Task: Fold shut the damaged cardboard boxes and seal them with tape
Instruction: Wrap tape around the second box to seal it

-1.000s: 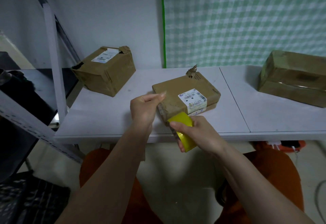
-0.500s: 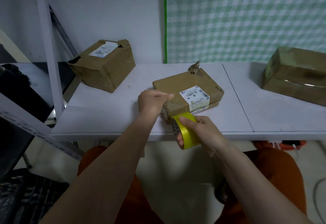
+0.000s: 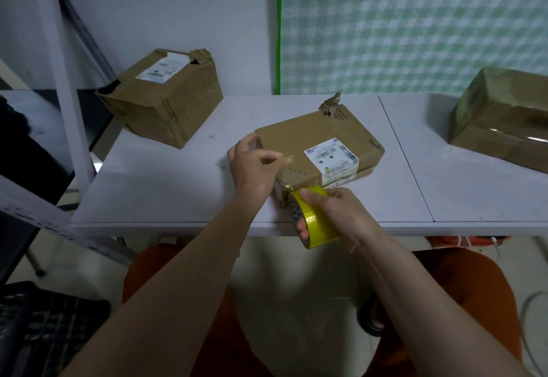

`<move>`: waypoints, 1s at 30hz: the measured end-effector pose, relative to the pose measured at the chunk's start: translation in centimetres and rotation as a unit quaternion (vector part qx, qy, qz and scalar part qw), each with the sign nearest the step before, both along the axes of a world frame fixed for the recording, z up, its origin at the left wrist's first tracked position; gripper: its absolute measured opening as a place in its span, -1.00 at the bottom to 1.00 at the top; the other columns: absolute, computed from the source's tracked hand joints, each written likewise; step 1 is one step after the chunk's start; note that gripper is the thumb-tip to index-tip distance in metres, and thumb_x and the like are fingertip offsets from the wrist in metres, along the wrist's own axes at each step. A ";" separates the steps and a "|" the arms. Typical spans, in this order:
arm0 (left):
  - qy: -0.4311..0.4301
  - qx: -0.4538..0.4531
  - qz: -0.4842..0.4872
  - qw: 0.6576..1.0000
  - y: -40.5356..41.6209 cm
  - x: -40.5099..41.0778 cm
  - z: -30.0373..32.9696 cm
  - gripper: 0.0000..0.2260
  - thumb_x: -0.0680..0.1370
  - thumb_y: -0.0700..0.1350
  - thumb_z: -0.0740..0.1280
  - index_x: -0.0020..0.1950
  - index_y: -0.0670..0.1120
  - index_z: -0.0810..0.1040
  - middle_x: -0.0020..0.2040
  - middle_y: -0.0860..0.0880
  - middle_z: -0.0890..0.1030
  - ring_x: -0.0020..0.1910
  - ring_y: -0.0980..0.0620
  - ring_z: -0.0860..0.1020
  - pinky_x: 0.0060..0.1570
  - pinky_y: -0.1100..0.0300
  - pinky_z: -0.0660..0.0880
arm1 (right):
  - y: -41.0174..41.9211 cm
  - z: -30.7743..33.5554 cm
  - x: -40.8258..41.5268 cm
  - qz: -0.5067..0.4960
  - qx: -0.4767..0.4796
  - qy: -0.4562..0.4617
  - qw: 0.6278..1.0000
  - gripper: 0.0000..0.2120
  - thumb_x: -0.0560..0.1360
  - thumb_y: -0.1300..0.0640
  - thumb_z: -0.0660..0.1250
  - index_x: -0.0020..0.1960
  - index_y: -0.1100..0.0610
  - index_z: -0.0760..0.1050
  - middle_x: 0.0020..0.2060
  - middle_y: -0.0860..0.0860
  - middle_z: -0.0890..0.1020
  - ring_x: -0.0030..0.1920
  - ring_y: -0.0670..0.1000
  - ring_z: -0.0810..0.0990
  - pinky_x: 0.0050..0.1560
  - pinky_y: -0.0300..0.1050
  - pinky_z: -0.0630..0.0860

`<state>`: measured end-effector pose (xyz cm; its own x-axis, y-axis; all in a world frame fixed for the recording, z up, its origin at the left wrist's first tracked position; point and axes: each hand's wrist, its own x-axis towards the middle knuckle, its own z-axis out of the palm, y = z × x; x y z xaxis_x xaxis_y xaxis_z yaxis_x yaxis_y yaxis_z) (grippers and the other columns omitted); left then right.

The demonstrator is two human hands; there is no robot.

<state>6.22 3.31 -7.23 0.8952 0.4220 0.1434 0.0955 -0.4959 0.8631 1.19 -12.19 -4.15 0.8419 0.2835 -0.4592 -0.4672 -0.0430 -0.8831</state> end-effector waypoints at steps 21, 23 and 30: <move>-0.151 0.378 -0.376 0.833 2.4 -2.2 -1.2 -0.51 0.66 0.05 -0.04 0.40 -0.19 0.43 0.39 -0.12 0.45 0.42 -0.05 0.37 0.44 0.01 0.22 | -0.3 -0.2 0.9 0.022 -0.026 -0.002 0.999 -0.80 0.55 0.14 0.30 -0.12 0.29 0.50 -0.45 0.23 0.59 -0.52 0.12 0.55 -0.41 -0.13 0.54; -0.131 0.415 -0.367 0.822 3.1 -1.5 -1.1 -0.48 0.66 0.07 -0.10 0.42 -0.18 0.40 0.42 -0.10 0.43 0.44 -0.03 0.34 0.44 -0.02 0.21 | -0.4 -0.3 1.0 0.021 -0.031 -0.003 0.999 -0.80 0.55 0.14 0.29 -0.07 0.31 0.49 -0.46 0.23 0.59 -0.52 0.12 0.54 -0.43 -0.13 0.53; -0.035 0.437 -0.269 0.857 1.2 -1.8 -0.4 -0.34 0.64 0.16 -0.21 0.42 -0.27 0.36 0.43 -0.23 0.37 0.46 -0.18 0.28 0.47 -0.07 0.15 | -0.6 -0.2 1.7 0.024 -0.035 -0.001 0.999 -0.79 0.55 0.14 0.30 -0.09 0.32 0.49 -0.46 0.23 0.59 -0.52 0.12 0.53 -0.40 -0.10 0.53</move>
